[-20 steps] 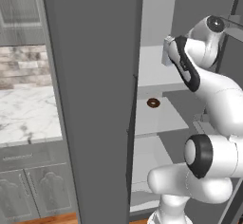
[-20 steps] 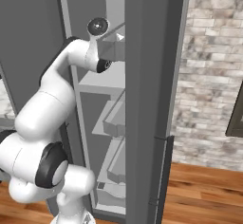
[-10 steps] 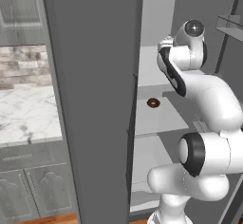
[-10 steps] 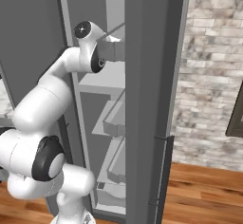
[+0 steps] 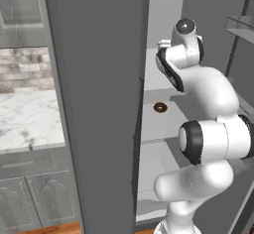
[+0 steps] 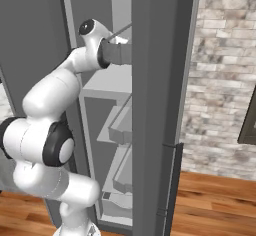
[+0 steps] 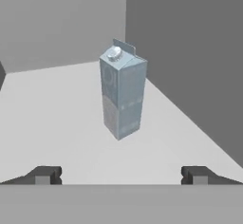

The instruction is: Take out the milk from the fridge and place it on the tray on the counter. Then take the sugar cube near the tray and place it in the tray.

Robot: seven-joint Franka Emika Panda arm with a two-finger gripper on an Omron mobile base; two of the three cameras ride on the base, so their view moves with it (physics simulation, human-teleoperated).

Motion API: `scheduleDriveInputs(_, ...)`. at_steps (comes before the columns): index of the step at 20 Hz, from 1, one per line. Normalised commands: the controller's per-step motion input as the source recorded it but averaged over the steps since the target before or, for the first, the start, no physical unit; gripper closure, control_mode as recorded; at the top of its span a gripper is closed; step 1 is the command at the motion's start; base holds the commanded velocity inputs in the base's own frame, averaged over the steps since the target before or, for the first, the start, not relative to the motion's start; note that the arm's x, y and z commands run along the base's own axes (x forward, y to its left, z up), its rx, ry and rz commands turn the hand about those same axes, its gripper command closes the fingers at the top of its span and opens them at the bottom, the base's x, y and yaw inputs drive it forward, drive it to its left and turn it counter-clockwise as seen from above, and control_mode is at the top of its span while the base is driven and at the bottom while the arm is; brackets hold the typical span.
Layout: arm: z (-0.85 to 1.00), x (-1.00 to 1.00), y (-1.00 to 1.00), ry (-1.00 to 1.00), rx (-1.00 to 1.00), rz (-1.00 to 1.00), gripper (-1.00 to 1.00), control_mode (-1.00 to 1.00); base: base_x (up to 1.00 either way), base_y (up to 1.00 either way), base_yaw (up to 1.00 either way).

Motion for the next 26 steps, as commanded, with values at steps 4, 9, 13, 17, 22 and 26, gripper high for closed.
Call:
scheduleDriveInputs(4, 0.11, 0.20, -0.09, 0.00, 0.00, -0.01, -1.00, -1.00, 0.00, 0.00, 0.00)
scheduleDriveInputs(9, 0.06, 0.30, -0.13, 0.00, 0.00, -0.01, -1.00, -1.00, 0.00, 0.00, 0.00)
scheduleDriveInputs(13, 0.00, 0.29, -0.21, 0.00, 0.00, 0.00, -1.00, -1.00, 0.00, 0.00, 0.00)
scheduleDriveInputs(17, 0.00, 0.18, -0.12, 0.02, 0.00, -0.01, -1.00, -1.00, 0.00, 0.00, 0.00)
scheduleDriveInputs(22, 0.00, 0.25, -0.02, 0.01, 0.00, -0.01, -1.00, -1.00, 0.00, 0.00, 0.00)
scheduleDriveInputs(26, 0.05, 0.28, -0.01, 0.00, 0.00, -0.01, -1.00, -1.00, 0.00, 0.00, 0.00)
